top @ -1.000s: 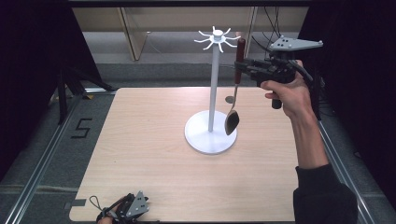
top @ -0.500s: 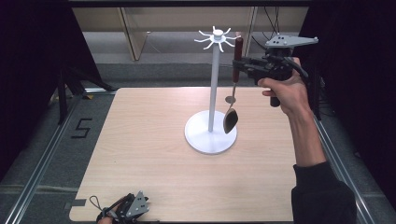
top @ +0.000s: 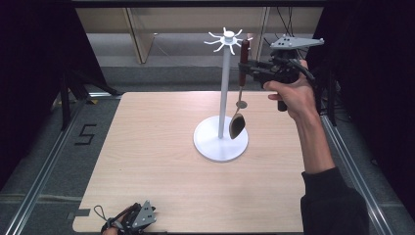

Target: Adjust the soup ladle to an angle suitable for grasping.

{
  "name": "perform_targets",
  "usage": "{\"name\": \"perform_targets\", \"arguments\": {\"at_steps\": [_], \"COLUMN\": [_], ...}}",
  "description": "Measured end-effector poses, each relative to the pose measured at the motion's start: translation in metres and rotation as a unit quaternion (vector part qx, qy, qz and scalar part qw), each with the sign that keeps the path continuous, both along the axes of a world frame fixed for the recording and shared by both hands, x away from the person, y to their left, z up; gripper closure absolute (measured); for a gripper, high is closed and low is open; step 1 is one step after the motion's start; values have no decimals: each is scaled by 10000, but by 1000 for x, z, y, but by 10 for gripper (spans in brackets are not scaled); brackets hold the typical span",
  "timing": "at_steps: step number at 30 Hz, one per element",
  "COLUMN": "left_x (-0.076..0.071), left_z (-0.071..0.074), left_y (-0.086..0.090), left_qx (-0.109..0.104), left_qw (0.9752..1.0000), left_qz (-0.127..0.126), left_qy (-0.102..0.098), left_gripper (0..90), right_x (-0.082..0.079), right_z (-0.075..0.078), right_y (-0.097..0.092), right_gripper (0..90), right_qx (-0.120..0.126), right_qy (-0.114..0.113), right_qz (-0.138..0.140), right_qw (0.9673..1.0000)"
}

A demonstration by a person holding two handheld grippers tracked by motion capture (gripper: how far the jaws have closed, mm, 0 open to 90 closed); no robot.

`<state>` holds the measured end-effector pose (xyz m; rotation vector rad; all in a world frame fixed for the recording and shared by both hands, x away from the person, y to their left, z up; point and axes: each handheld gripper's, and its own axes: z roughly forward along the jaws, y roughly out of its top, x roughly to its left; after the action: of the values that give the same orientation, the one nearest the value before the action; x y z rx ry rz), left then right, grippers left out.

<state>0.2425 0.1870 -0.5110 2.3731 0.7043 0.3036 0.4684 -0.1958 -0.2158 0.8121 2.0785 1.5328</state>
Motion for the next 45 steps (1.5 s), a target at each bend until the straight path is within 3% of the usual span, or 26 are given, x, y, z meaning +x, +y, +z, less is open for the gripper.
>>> {"name": "perform_targets", "arguments": {"at_steps": [5, 15, 16, 22, 30, 36, 45], "left_x": [0, 0, 0, 0, 0, 1, 1], "left_z": [0, 0, 0, 0, 0, 0, 0], "left_y": [0, 0, 0, 0, 0, 0, 0], "left_qx": [7, 20, 19, 5, -3, 3, 9], "left_qw": [10000, 10000, 10000, 10000, 10000, 10000, 10000], "left_qz": [-9, 0, 0, 12, -7, 7, 2], "left_qy": [-1, 0, 0, -1, -3, -4, -5], "left_gripper": [161, 161, 161, 161, 161, 161, 161], "right_x": [2, -8, -10, -23, -34, -42, -58], "right_z": [-1, -8, -9, -20, -29, -43, -75], "right_y": [4, -12, -14, -25, -34, -41, -47], "right_gripper": [727, 591, 571, 475, 435, 421, 405], "right_qx": [-5, 216, 217, 241, 155, -4, -32], "right_qy": [-5, -53, 36, -12, -27, -126, 21], "right_qz": [11, 136, 146, 95, -98, -186, -142], "right_qw": [10000, 9997, 9997, 9997, 9998, 9997, 9999]}}
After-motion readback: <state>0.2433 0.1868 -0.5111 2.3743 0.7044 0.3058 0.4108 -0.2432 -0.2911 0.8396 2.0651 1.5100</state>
